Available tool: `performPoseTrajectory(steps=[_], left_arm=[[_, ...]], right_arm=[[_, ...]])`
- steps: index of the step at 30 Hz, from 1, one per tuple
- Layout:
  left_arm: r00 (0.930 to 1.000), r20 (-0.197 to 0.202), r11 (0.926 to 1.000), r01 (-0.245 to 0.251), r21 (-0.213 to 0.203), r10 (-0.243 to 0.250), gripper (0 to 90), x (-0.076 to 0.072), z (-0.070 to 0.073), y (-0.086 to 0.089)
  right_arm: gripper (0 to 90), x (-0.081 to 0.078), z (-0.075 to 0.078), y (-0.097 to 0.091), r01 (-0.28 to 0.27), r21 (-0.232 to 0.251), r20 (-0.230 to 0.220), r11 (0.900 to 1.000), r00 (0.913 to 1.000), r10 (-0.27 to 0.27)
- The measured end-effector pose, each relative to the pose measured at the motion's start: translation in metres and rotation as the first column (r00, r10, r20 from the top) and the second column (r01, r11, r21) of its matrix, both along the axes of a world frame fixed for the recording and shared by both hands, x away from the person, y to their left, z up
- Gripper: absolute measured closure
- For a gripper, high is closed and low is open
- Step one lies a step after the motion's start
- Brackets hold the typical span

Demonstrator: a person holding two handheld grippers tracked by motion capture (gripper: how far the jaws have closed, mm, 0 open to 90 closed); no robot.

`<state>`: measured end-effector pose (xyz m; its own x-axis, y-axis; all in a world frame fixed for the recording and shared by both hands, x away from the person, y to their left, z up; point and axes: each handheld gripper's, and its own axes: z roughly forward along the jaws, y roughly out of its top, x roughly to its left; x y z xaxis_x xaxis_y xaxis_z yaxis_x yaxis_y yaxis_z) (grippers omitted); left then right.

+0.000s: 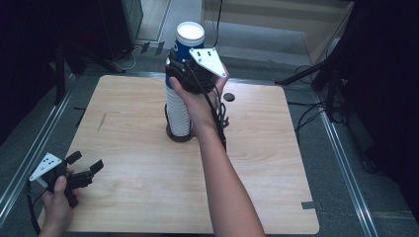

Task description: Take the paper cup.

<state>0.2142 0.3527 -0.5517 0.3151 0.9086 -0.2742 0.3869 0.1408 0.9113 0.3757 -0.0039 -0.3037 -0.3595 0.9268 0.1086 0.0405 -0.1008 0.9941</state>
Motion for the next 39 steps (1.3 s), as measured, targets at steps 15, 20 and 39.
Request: performPoseTrajectory(steps=[15, 20, 39], left_arm=[[1.0000, -0.006, 1.0000, -0.003, -0.004, 0.003, 0.9, 0.000, 0.000, 0.001], [1.0000, -0.006, 1.0000, -0.006, 0.001, 0.006, 0.9, 0.000, 0.000, 0.000], [0.9999, 0.001, 0.9998, -0.013, 0.012, 0.013, 0.9, -0.001, 0.001, 0.000]], right_arm=[[19.7, -0.019, -0.014, -0.047, 0.061, -0.030, 0.001, 0.9977, 0.9982, -0.061], [19.7, -0.027, -0.025, -0.064, 0.071, -0.028, -0.011, 0.9971, 0.9974, -0.072], [19.3, -0.065, -0.075, -0.116, 0.091, -0.085, -0.051, 0.9922, 0.9941, -0.095]])
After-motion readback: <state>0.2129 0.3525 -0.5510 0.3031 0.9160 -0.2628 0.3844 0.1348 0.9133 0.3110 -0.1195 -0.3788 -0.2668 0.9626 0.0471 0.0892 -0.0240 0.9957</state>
